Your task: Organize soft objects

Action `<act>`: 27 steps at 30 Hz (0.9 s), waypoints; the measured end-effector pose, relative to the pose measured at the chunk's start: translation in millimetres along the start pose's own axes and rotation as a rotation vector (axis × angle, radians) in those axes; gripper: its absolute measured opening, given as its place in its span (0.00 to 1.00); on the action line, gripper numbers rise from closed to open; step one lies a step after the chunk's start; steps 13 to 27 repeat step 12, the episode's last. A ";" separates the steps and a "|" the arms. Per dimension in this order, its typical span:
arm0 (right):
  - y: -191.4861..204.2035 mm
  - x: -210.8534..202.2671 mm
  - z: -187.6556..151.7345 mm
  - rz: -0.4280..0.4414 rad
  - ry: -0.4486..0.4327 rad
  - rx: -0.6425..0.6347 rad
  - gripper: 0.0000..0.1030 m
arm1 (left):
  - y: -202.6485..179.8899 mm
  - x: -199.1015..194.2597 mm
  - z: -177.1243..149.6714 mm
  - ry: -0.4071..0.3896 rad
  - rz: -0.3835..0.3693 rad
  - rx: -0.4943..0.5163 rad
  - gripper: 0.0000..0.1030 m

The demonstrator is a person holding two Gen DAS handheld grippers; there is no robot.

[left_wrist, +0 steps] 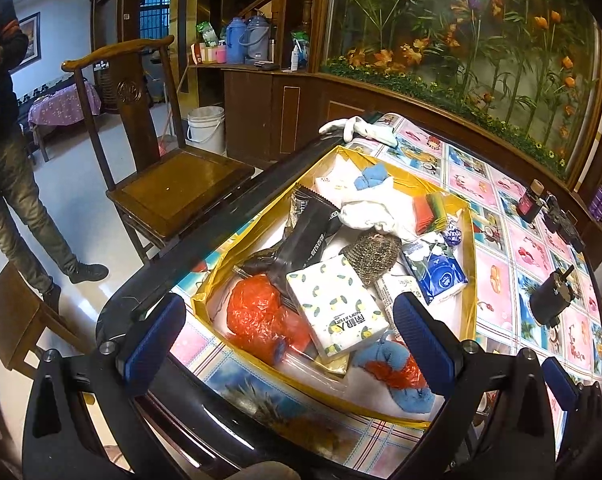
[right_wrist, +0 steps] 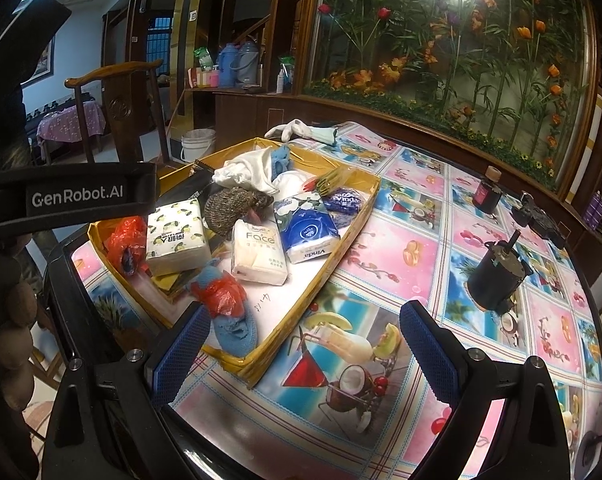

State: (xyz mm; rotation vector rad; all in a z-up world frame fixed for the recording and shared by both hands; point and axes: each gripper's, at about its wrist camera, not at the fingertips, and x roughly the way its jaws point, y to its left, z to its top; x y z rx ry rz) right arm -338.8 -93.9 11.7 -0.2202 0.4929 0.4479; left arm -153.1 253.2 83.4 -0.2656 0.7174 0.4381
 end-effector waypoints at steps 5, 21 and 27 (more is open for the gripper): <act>2.7 1.8 0.0 0.008 0.003 -0.013 0.94 | 0.0 -0.3 -1.2 0.001 0.000 0.005 1.00; -6.7 -0.7 0.3 0.018 0.001 0.013 0.94 | -8.0 -3.4 -2.6 0.029 -0.028 0.023 1.00; -6.7 -0.7 0.3 0.018 0.001 0.013 0.94 | -8.0 -3.4 -2.6 0.029 -0.028 0.023 1.00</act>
